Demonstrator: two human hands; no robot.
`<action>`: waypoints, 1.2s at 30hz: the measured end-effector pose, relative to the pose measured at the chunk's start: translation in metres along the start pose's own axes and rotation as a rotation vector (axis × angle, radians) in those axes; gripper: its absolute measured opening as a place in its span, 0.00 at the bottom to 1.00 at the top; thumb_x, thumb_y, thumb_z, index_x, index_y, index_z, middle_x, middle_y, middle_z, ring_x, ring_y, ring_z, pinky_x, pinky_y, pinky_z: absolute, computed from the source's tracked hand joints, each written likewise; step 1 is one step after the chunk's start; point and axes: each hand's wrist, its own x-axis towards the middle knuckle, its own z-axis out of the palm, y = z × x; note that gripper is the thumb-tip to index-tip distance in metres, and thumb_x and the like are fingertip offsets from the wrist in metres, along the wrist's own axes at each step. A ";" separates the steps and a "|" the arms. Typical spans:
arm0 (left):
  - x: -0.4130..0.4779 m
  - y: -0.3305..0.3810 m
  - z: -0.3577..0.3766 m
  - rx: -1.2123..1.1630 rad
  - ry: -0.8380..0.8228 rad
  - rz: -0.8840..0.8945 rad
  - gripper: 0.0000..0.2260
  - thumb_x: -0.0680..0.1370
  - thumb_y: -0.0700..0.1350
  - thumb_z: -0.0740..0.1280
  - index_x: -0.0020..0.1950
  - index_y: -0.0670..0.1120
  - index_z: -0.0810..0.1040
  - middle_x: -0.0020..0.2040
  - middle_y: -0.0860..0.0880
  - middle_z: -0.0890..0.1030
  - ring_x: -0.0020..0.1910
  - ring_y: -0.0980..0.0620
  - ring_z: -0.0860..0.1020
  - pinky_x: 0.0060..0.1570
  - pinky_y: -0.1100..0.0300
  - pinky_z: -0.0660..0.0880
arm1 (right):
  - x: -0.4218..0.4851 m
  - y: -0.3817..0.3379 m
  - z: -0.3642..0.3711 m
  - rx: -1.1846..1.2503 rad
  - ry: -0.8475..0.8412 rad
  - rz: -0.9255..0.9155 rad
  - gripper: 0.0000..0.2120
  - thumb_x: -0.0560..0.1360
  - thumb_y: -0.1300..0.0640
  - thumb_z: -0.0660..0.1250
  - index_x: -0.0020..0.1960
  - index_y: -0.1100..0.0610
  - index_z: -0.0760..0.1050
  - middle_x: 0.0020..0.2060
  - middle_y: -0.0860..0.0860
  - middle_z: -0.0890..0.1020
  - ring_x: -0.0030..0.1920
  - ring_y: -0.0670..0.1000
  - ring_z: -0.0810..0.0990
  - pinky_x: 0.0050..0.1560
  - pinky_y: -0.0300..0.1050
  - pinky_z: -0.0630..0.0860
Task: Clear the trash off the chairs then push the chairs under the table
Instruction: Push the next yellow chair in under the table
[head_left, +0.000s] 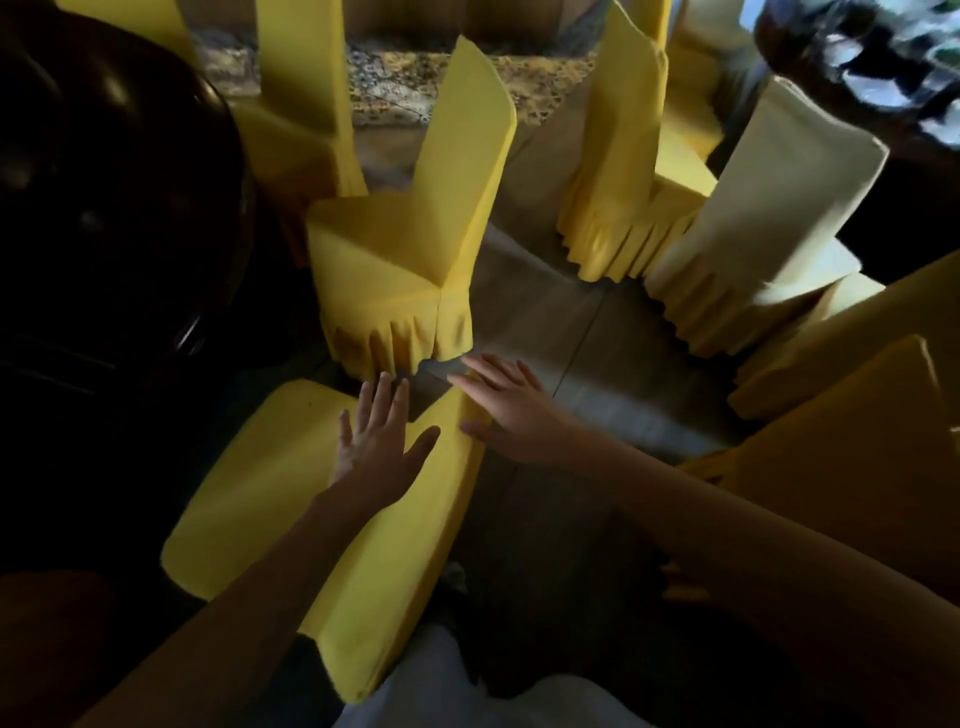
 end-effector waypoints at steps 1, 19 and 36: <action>0.006 0.002 0.000 -0.011 0.009 -0.014 0.36 0.74 0.67 0.44 0.77 0.51 0.41 0.76 0.51 0.37 0.72 0.53 0.33 0.71 0.47 0.37 | 0.007 0.004 -0.005 -0.009 -0.016 -0.025 0.33 0.76 0.33 0.46 0.77 0.48 0.53 0.78 0.52 0.51 0.77 0.54 0.44 0.72 0.59 0.40; -0.073 0.026 0.033 -0.228 0.167 -0.661 0.33 0.77 0.64 0.51 0.76 0.55 0.38 0.77 0.52 0.36 0.74 0.51 0.33 0.72 0.46 0.36 | 0.080 0.036 -0.013 -0.232 -0.566 -0.519 0.41 0.69 0.25 0.52 0.76 0.42 0.49 0.77 0.44 0.48 0.76 0.47 0.42 0.72 0.65 0.53; -0.153 0.051 0.065 -0.034 0.370 -0.821 0.31 0.62 0.79 0.52 0.46 0.59 0.79 0.42 0.58 0.83 0.39 0.55 0.81 0.32 0.62 0.69 | 0.069 0.045 0.019 -0.248 -0.151 -0.826 0.38 0.67 0.21 0.47 0.54 0.46 0.79 0.47 0.45 0.82 0.48 0.48 0.79 0.56 0.48 0.70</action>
